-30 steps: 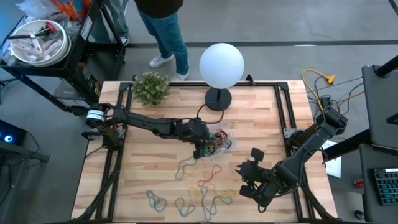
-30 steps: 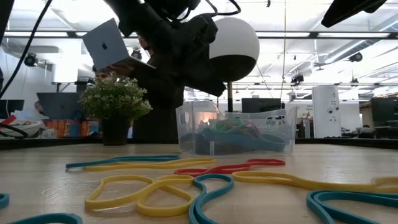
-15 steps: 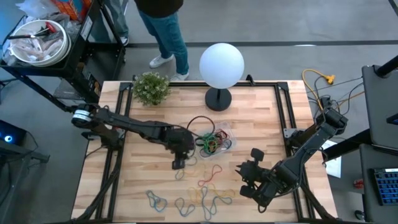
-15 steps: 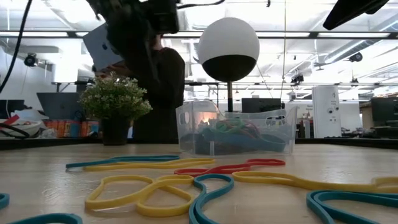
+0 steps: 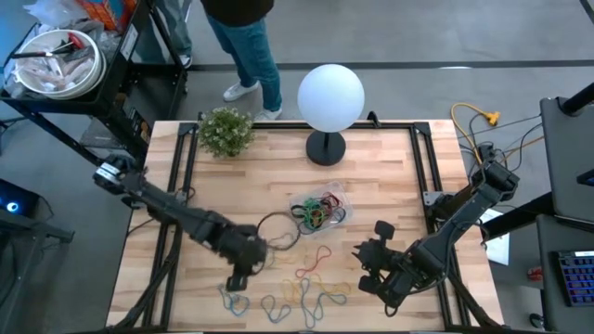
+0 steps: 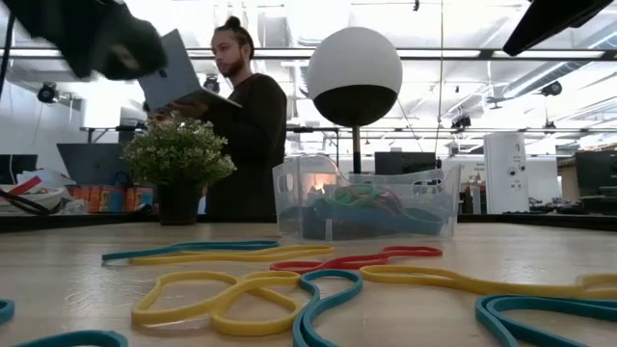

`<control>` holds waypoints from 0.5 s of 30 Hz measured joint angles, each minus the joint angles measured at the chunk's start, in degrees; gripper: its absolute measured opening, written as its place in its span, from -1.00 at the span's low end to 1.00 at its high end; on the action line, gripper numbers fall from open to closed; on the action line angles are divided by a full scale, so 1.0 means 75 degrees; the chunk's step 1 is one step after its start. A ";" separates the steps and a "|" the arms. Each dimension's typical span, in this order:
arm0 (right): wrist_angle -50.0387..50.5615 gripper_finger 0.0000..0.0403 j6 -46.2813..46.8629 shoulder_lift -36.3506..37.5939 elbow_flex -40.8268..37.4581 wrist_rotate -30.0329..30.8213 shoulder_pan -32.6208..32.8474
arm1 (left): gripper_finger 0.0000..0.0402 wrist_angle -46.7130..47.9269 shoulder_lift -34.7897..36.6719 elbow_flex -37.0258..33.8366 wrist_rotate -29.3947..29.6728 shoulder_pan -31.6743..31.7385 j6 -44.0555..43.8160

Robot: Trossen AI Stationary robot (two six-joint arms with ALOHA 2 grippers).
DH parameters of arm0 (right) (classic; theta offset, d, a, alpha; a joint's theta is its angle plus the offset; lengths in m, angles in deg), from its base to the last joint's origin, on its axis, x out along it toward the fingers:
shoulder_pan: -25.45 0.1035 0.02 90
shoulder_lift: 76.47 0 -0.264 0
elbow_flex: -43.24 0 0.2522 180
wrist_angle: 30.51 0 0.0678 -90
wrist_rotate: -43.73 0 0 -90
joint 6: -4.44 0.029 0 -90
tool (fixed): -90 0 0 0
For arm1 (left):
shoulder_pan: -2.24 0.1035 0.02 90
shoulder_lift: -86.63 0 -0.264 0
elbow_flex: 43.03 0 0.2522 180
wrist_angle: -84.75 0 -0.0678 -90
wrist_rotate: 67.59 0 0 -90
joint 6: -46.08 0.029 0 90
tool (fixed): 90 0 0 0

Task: Pick and place rubber bands into bin
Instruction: Put the blue rubber band into the transparent bin

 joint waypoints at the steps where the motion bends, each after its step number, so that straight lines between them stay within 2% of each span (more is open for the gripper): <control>1: 0.0000 -0.66 0.0000 0.0000 -0.0017 0.0000 -0.0002 | -0.41 -0.0016 -0.0006 0.0000 0.0063 -0.0188 -0.0183; 9: -0.0021 -0.66 0.0003 0.0000 -0.0203 0.0039 -0.0003 | -0.41 -0.0001 -0.0097 -0.0039 0.0959 -0.1401 -0.1304; 15: -0.0044 -0.66 0.0029 0.0000 -0.0279 0.0069 -0.0003 | -0.41 -0.0059 -0.0412 -0.0041 0.1471 -0.1911 -0.1675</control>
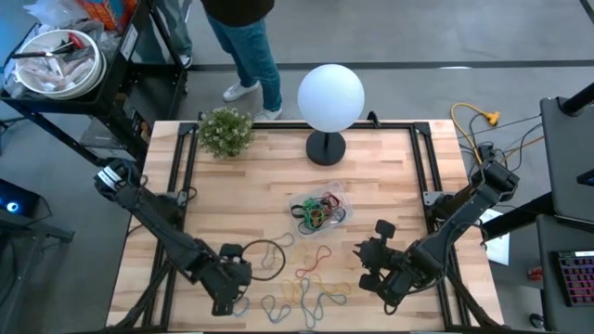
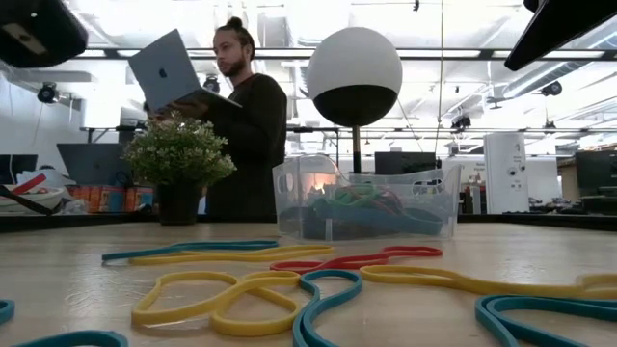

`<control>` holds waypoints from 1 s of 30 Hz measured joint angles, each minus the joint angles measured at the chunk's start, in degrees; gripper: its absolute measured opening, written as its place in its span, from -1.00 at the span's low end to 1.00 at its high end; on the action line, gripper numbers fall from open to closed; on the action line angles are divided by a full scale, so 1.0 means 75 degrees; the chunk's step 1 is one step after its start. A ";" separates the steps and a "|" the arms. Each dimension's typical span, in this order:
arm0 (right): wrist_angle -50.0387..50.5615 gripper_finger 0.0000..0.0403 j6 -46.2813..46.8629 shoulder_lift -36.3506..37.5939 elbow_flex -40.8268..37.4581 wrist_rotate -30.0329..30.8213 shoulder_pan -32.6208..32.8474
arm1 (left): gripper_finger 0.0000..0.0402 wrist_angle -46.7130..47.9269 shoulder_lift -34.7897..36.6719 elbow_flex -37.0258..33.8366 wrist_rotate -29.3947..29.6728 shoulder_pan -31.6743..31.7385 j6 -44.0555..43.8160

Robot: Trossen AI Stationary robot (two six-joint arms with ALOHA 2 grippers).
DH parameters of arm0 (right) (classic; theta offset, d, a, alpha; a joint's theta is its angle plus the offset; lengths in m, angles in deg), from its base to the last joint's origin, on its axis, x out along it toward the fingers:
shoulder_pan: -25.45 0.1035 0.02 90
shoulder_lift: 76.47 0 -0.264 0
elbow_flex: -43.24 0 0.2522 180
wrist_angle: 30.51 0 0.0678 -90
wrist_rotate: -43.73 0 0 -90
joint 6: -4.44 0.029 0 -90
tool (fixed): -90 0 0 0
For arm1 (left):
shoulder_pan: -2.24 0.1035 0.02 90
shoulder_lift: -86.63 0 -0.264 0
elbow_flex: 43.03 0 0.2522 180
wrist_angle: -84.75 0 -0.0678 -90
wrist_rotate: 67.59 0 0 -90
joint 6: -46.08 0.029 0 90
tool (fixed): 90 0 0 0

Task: Pick and place rubber bands into bin
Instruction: Put the blue rubber band into the transparent bin

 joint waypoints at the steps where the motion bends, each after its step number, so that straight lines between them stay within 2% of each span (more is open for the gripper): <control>1: -0.0006 -0.66 0.0000 0.0000 0.0000 0.0000 0.0000 | -0.41 -0.0024 -0.0100 0.0005 -0.0001 -0.0049 -0.0006; 15: -0.0024 -0.66 -0.0003 0.0000 -0.0008 0.0000 0.0000 | -0.41 -0.0073 -0.1015 0.0026 -0.0083 -0.0233 -0.0185; 30: -0.0044 -0.66 0.0062 0.0000 -0.0009 0.0003 0.0000 | -0.41 -0.0422 -0.1960 0.0089 -0.0736 -0.0234 -0.0185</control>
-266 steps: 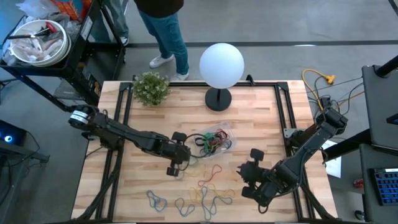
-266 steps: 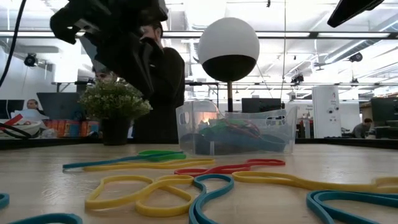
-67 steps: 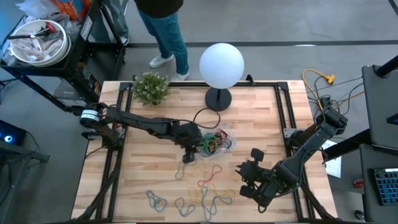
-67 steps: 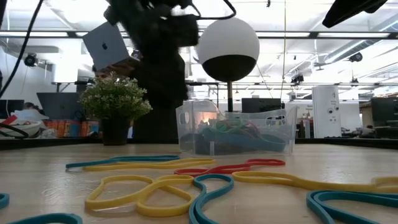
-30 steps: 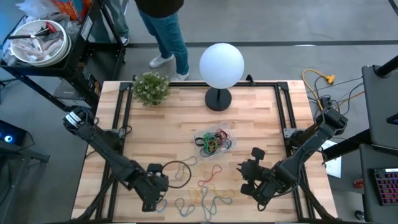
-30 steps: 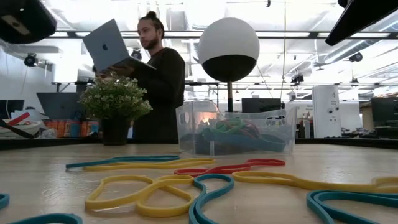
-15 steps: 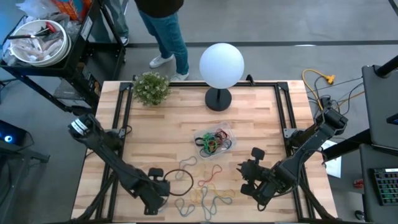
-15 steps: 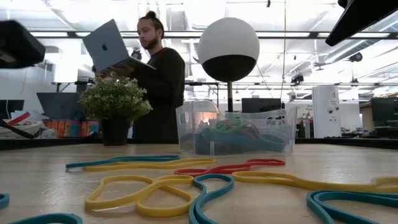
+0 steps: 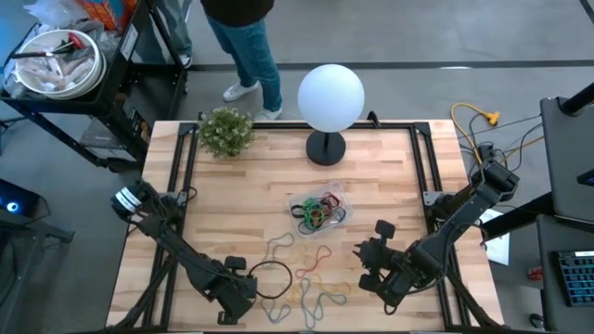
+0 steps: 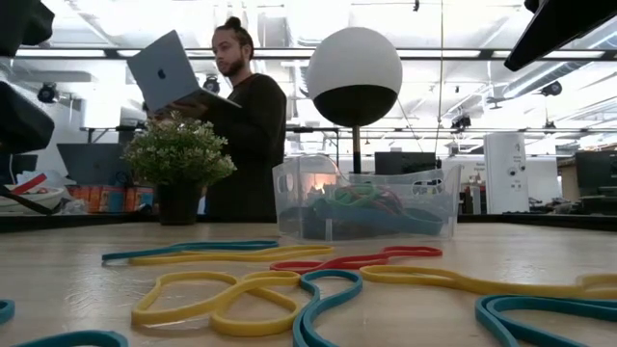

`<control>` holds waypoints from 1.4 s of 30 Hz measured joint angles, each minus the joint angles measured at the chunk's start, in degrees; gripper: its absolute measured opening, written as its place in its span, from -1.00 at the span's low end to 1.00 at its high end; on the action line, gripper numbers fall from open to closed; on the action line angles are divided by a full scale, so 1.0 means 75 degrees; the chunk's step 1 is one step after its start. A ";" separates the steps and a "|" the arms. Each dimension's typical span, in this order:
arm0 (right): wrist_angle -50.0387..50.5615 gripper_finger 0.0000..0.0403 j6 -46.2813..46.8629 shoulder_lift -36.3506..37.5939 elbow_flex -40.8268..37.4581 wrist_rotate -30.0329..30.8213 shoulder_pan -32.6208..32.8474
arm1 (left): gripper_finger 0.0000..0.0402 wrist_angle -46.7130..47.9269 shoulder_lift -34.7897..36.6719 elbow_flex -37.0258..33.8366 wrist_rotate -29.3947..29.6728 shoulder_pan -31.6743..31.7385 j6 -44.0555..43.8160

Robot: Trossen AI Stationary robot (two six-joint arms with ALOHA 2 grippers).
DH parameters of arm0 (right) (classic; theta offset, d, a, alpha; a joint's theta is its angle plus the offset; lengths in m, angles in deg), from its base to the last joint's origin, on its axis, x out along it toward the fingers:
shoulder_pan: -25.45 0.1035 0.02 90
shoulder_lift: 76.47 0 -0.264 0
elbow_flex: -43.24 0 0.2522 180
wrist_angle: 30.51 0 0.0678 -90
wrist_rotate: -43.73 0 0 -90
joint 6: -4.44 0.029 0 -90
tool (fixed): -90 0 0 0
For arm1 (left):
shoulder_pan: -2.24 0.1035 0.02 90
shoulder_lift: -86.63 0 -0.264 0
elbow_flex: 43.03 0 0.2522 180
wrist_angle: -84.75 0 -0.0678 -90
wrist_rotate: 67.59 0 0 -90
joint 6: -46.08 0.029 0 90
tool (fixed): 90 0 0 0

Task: Pick and place rubber bands into bin
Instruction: Put the blue rubber band into the transparent bin

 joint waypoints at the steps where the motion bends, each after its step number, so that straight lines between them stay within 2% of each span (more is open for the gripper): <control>1: -0.0008 -0.66 0.0014 0.0000 0.0000 0.0000 0.0000 | -0.41 -0.0002 -0.0011 -0.0002 -0.0002 -0.0002 -0.0001; 15: -0.0131 -0.66 0.0052 0.0000 0.0000 0.0000 0.0001 | -0.45 0.0096 -0.0386 0.0084 -0.0007 0.0004 -0.0733; 25: -0.0137 -0.66 -0.0005 0.0000 -0.0002 0.0000 0.0000 | -0.97 0.0222 -0.0409 0.0049 0.0065 0.0010 -0.0746; 31: -0.0154 -0.66 0.0010 -0.0003 -0.0092 0.0000 0.0000 | -0.99 0.0224 -0.0305 0.0051 0.0090 0.0057 -0.0746; 42: -0.0195 -0.66 0.0055 -0.0003 -0.0198 0.0000 0.0000 | -1.00 0.0295 0.0412 0.0059 0.0770 0.0370 -0.0740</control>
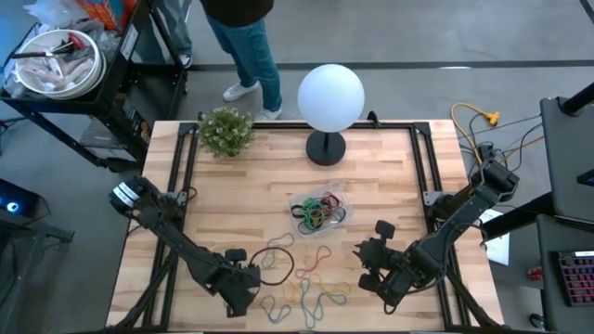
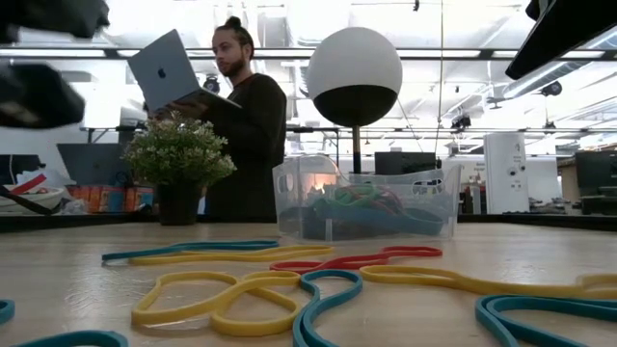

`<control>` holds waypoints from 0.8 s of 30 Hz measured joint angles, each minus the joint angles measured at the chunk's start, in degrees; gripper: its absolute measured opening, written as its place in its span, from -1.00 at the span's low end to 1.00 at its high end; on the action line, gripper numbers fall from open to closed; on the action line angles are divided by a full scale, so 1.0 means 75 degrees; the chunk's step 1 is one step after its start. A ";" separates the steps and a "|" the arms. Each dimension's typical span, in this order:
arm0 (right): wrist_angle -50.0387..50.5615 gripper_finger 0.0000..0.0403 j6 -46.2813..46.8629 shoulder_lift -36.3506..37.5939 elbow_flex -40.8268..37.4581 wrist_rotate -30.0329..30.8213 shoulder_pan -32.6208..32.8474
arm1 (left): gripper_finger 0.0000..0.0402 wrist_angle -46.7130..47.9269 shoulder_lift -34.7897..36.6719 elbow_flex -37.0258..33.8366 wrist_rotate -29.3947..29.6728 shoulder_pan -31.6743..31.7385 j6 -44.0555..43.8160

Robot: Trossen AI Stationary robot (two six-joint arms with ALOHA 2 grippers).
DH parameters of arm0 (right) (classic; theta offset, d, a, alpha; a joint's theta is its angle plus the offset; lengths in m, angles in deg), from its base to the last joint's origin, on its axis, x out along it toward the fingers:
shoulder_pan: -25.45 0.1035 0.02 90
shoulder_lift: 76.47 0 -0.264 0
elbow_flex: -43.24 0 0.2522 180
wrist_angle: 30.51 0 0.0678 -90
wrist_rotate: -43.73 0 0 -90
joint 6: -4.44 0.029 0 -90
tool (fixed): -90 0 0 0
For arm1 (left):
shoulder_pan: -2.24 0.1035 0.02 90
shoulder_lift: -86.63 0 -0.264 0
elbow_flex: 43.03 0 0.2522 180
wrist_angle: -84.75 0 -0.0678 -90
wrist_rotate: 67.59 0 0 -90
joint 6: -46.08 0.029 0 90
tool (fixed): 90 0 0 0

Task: Pick and place rubber bands into bin
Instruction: Put the blue rubber band into the transparent bin

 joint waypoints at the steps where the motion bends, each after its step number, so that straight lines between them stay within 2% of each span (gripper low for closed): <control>1: 0.0002 -0.66 0.0000 0.0000 -0.0003 0.0000 0.0000 | -1.00 -0.0005 0.0093 0.0009 0.0103 0.0031 0.0000; 8: -0.0015 -0.66 -0.0074 0.0000 -0.0003 0.0000 0.0000 | -1.00 -0.0037 0.0789 0.0045 0.1267 0.0474 0.0258; 13: -0.0015 -0.66 -0.0120 0.0000 -0.0003 0.0000 0.0000 | -1.00 -0.0227 0.1138 0.0103 0.1954 0.1146 0.1132; 24: -0.0035 -0.66 -0.0117 0.0000 0.0037 0.0000 0.0000 | -1.00 -0.2311 0.1190 0.0106 0.2041 0.2999 0.3475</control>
